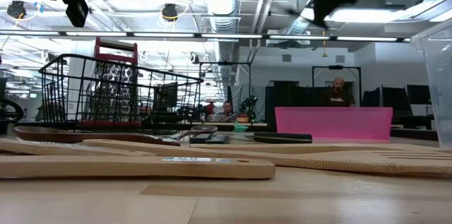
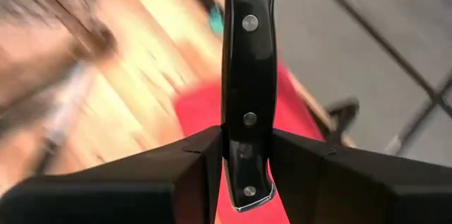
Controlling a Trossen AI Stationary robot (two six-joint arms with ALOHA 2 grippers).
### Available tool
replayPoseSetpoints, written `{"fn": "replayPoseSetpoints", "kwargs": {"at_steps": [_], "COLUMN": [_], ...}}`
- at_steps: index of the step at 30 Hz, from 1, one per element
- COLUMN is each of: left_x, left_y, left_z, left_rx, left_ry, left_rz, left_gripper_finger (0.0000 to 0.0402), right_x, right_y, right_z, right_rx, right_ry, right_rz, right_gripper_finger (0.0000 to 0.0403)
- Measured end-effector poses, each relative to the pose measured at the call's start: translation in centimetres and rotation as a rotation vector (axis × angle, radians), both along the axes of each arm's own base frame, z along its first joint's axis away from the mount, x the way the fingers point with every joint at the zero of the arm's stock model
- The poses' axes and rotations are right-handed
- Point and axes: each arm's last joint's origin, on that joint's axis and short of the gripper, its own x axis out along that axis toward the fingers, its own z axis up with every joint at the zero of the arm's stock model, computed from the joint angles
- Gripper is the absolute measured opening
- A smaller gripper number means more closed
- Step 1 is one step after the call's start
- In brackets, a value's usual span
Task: Pick & Place Kitchen Items
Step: Put the top black knife into the red bin
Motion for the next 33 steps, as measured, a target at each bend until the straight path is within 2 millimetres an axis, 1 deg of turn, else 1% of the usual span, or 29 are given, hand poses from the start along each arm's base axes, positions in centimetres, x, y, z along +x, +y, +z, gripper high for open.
{"fn": "replayPoseSetpoints", "kwargs": {"at_steps": [2,5,6,10,12,15,19,22,25,29,33], "left_x": [0.0,0.0,0.0,0.0,0.0,0.0,0.0,0.0,0.0,0.0,0.0], "left_y": [0.0,0.0,0.0,0.0,0.0,0.0,0.0,0.0,0.0,0.0,0.0], "left_z": [0.0,0.0,0.0,0.0,0.0,0.0,0.0,0.0,0.0,0.0,0.0], "left_rx": [0.003,0.006,0.006,0.008,0.008,0.008,0.008,0.008,0.008,0.008,0.008], "left_ry": [0.001,0.001,0.002,0.003,0.003,0.004,0.003,0.004,0.004,0.004,0.004], "left_rz": [0.000,0.000,0.001,0.007,0.006,0.007,0.006,0.006,0.006,0.005,0.005], "left_gripper_finger": [0.0002,0.0002,0.0002,0.0002,0.0002,0.0002,0.0002,0.0002,0.0002,0.0002,0.0002], "right_x": [-0.2,-0.6,-1.0,-2.3,-2.8,-3.3,-3.4,-3.0,-2.4,-1.2,-0.5], "right_y": [-1.0,-2.5,-2.9,-3.9,-4.2,-4.4,-4.6,-4.8,-5.2,-5.7,-6.1], "right_z": [-2.6,-6.7,-7.7,-10.6,-11.4,-11.8,-11.8,-12.3,-13.5,-15.7,-17.6], "right_rx": [0.039,0.148,0.181,0.272,0.298,0.319,0.328,0.342,0.368,0.410,0.451], "right_ry": [0.067,0.125,0.136,0.146,0.155,0.156,0.135,0.157,0.208,0.291,0.364], "right_rz": [-0.038,-0.073,-0.085,-0.152,-0.192,-0.235,-0.278,-0.286,-0.290,-0.287,-0.307], "right_gripper_finger": [0.0098,0.0098,0.0098,0.0098,0.0098,0.0098,0.0098,0.0098,0.0098,0.0098,0.0098]}}
